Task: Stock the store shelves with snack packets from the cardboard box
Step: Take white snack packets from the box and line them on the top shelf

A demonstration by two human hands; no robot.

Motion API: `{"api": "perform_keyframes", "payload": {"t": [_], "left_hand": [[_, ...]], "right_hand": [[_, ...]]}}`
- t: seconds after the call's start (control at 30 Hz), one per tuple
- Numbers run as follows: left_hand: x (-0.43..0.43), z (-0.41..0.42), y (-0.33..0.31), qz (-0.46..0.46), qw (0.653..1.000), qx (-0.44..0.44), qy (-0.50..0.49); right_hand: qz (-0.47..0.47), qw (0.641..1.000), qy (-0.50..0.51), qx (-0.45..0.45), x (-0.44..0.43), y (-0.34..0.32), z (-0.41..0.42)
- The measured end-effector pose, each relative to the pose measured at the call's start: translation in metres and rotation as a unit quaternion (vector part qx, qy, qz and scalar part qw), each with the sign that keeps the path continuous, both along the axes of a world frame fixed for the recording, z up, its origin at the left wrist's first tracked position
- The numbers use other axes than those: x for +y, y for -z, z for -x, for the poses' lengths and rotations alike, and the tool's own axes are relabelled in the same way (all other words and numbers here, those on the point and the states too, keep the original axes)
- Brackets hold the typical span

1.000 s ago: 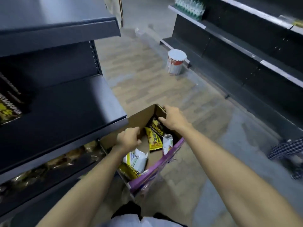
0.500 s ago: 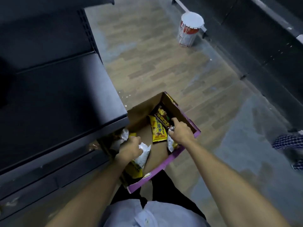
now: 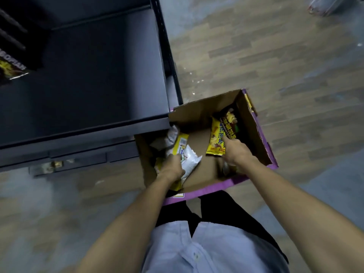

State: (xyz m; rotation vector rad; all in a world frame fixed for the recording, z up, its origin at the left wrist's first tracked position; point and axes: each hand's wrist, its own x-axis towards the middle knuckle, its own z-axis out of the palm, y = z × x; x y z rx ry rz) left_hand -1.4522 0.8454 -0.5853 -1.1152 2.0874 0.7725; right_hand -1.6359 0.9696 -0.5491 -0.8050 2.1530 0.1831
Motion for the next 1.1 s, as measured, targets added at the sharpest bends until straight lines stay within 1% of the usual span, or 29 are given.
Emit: {"api": "perform_keyframes", "payload": {"t": [0.1, 0.17, 0.23, 0.27, 0.37, 0.47, 0.57, 0.63, 0.73, 0.8, 0.87, 1.0, 1.1], "left_hand": [[0.01, 0.014, 0.012, 0.001, 1.0, 0.016, 0.015], [0.015, 0.023, 0.023, 0.01, 1.0, 0.016, 0.021], [0.02, 0.031, 0.032, 0.021, 1.0, 0.014, 0.017], [0.021, 0.033, 0.037, 0.024, 1.0, 0.013, 0.012], [0.025, 0.036, 0.048, 0.04, 0.999, -0.002, 0.017], [0.027, 0.042, 0.052, 0.065, 0.997, -0.036, 0.027], [0.027, 0.045, 0.054, 0.06, 0.994, -0.065, 0.057], [0.027, 0.044, 0.056, 0.045, 0.993, -0.08, 0.073], [0.028, 0.04, 0.056, 0.001, 0.996, -0.07, 0.063], [0.029, 0.036, 0.057, -0.018, 0.996, -0.062, 0.06], [0.029, 0.033, 0.06, -0.015, 0.995, -0.065, 0.068], [0.027, 0.036, 0.063, -0.023, 0.985, -0.096, 0.139], [0.025, 0.035, 0.06, -0.019, 0.984, -0.088, 0.151]], "right_hand": [[-0.017, 0.999, -0.047, 0.015, 0.007, 0.0, 0.006], [-0.034, 0.996, -0.068, 0.045, 0.015, 0.0, 0.014], [-0.034, 0.993, -0.075, 0.082, 0.023, -0.001, 0.022], [-0.033, 0.993, -0.072, 0.086, 0.025, -0.001, 0.025], [-0.047, 0.996, -0.053, 0.047, 0.027, 0.004, 0.034], [-0.053, 0.998, -0.034, 0.003, 0.025, 0.01, 0.034], [-0.065, 0.997, 0.035, 0.001, 0.026, 0.02, 0.026], [-0.099, 0.992, 0.081, -0.006, 0.026, 0.027, 0.021], [-0.16, 0.978, 0.119, -0.069, 0.025, 0.036, 0.015], [-0.175, 0.967, 0.156, -0.096, 0.025, 0.052, 0.012], [-0.171, 0.961, 0.198, -0.093, 0.026, 0.072, 0.012], [-0.161, 0.938, 0.3, -0.065, 0.023, 0.066, 0.011], [-0.122, 0.915, 0.377, -0.078, 0.023, 0.075, 0.01]]}}
